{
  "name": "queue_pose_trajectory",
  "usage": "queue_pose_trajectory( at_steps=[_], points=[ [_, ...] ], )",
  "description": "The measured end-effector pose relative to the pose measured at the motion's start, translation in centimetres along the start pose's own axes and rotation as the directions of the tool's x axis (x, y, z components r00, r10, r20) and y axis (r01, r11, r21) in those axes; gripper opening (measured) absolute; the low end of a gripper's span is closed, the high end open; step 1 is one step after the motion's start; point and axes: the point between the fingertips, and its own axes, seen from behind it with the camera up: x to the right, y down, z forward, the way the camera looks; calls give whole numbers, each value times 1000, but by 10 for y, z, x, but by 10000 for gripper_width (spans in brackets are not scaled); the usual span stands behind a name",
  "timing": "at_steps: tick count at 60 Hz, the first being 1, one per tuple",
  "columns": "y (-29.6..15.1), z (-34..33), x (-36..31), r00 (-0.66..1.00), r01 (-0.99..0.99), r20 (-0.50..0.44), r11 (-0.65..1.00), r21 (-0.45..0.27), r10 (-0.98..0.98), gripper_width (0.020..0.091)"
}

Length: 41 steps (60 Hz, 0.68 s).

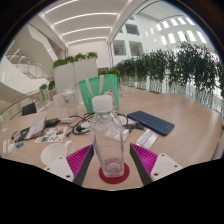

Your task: Pour water

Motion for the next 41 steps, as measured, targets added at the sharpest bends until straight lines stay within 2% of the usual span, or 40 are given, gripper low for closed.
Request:
queue_pose_trajectory(
  at_steps=[17, 41],
  points=[
    [0, -170, -30, 999, -37, -38, 999, -23, 36, 828],
    [20, -371, -159, 998, -54, 17, 997, -51, 55, 829]
  ],
)
